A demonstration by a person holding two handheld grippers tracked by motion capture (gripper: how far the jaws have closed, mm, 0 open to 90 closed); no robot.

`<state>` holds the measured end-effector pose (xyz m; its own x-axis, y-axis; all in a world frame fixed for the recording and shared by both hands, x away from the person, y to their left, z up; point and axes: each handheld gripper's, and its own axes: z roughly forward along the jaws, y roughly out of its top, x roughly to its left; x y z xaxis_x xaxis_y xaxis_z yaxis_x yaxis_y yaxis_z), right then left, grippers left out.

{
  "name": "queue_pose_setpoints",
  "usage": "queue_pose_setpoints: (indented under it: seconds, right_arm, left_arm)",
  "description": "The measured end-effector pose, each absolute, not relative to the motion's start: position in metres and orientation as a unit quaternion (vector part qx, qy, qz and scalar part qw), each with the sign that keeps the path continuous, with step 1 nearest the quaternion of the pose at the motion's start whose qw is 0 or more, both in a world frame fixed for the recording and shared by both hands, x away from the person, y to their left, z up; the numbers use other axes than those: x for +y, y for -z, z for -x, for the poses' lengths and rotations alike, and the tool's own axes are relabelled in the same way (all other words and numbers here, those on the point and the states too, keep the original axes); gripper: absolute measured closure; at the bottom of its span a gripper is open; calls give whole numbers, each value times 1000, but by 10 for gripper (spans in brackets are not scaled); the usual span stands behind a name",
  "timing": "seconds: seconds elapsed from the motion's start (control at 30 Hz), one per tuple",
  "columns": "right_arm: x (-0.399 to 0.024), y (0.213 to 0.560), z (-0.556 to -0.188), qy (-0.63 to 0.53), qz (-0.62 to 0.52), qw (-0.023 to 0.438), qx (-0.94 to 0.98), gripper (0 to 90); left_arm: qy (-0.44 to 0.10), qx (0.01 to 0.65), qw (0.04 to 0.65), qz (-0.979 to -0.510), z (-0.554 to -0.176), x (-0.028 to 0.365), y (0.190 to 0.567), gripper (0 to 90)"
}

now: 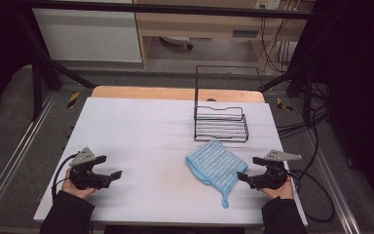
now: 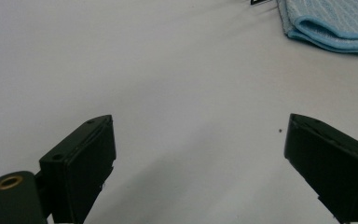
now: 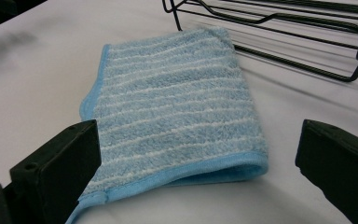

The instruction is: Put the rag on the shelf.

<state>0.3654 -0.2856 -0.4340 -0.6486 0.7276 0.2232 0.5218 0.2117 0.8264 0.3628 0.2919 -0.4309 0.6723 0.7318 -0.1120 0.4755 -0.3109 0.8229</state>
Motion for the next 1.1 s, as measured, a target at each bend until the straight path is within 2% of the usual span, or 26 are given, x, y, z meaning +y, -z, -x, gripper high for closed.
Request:
queue_pose_setpoints:
  seconds: [0.53,0.8,1.1]
  right_arm:
    - [-271,431,-364,-464,-398,107,784,19]
    - [-254,431,-362,-454,-380,96,800,59]
    - [-227,433,-356,-433,-352,90,825,223]
  left_arm:
    - [-143,380,441,-801,-363,290,433,87]
    - [-144,382,437,-801,-362,288,433,87]
    - [-145,380,434,-804,-361,287,433,88]
